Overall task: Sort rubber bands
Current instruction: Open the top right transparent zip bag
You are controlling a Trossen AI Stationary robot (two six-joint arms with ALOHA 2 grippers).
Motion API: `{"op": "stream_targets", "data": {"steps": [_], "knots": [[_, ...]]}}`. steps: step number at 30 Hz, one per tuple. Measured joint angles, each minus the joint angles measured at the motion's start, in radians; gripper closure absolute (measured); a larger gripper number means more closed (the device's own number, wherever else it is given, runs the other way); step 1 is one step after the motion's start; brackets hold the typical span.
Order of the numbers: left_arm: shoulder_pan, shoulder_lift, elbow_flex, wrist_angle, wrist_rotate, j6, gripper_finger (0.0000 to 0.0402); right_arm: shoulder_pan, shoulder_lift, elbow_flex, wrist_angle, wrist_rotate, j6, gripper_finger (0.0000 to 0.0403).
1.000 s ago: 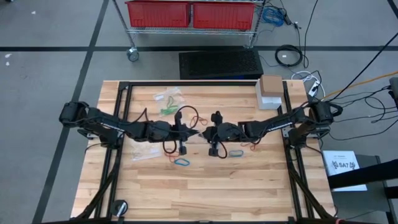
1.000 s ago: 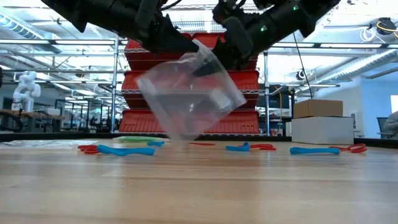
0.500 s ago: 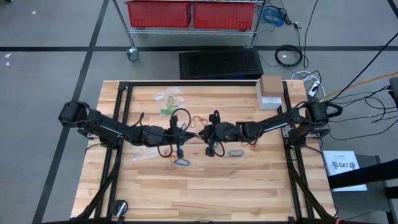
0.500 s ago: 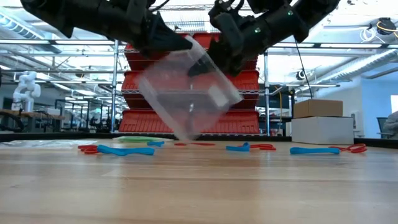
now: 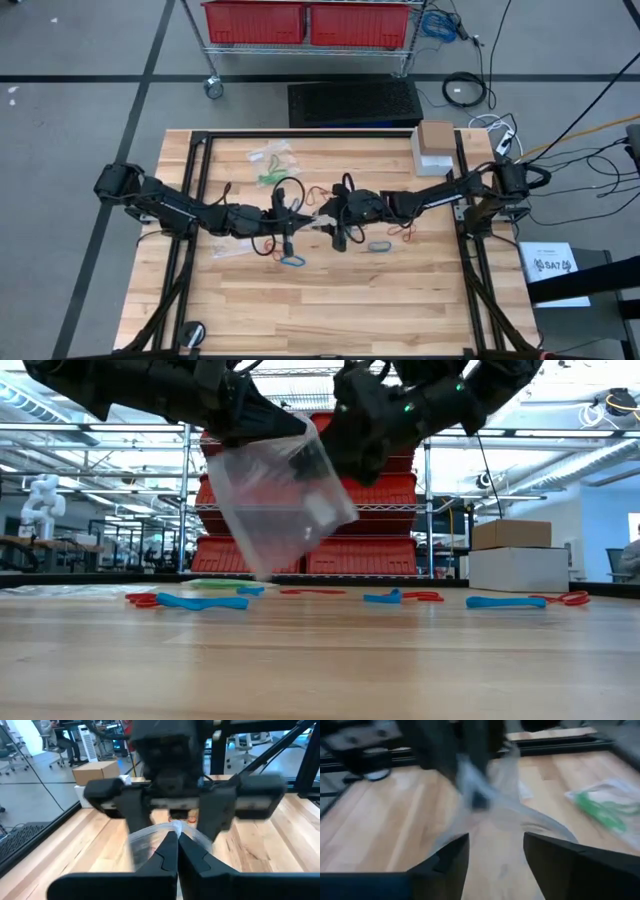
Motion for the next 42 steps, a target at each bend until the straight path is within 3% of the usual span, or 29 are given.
{"op": "stream_targets", "data": {"steps": [4, 10, 16, 22, 33, 42], "knots": [[0.001, 0.0, -0.001, 0.003, -0.006, -0.001, 0.0402, 0.0, 0.008, -0.001, 0.021, -0.011, 0.002, 0.0258], [0.001, 0.0, -0.001, 0.026, -0.006, -0.019, 0.0402, 0.0, 0.07, 0.0, 0.138, 0.025, -0.027, 0.0385], [0.001, 0.0, -0.001, 0.032, -0.006, -0.019, 0.0402, 0.0, 0.134, 0.0, 0.295, 0.021, -0.023, 0.0401], [0.0, 0.0, -0.001, 0.025, -0.009, -0.018, 0.0402, -0.001, 0.139, 0.0, 0.308, 0.101, 0.021, 0.036], [-0.028, 0.0, -0.001, -0.004, -0.072, 0.004, 0.0402, -0.003, 0.129, 0.0, 0.197, 0.087, 0.087, 0.02], [-0.03, 0.0, -0.001, -0.062, -0.111, 0.006, 0.0402, 0.018, -0.016, 0.0, -0.067, 0.091, 0.062, 0.0183]]}}
